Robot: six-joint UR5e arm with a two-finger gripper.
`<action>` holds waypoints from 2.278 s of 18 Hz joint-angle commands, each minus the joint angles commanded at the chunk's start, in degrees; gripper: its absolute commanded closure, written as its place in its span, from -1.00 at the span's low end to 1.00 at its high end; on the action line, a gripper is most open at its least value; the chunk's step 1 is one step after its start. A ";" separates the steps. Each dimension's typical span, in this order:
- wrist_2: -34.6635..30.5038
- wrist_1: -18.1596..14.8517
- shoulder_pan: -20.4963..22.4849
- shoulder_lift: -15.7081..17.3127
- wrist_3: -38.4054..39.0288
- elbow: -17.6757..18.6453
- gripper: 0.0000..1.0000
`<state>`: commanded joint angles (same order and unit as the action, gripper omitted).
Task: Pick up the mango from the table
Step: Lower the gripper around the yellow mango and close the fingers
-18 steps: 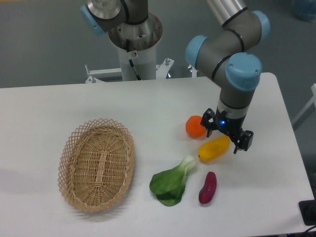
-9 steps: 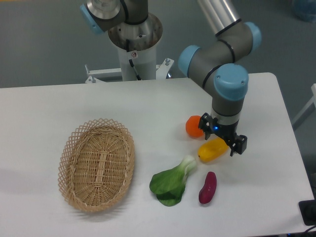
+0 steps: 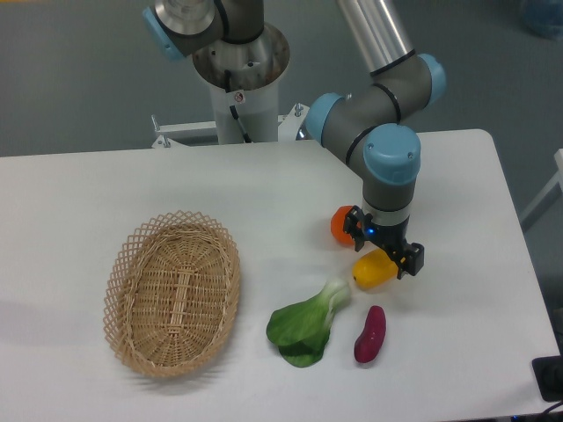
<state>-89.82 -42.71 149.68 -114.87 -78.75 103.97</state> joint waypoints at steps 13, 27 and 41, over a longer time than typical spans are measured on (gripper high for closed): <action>-3.25 2.02 -1.59 -2.02 -0.79 0.70 -1.00; -3.25 2.81 -1.59 -1.76 -0.62 0.09 -0.24; -1.67 2.55 -1.15 1.93 -0.70 -1.49 0.01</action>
<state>-91.50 -40.17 148.53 -112.94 -79.45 102.48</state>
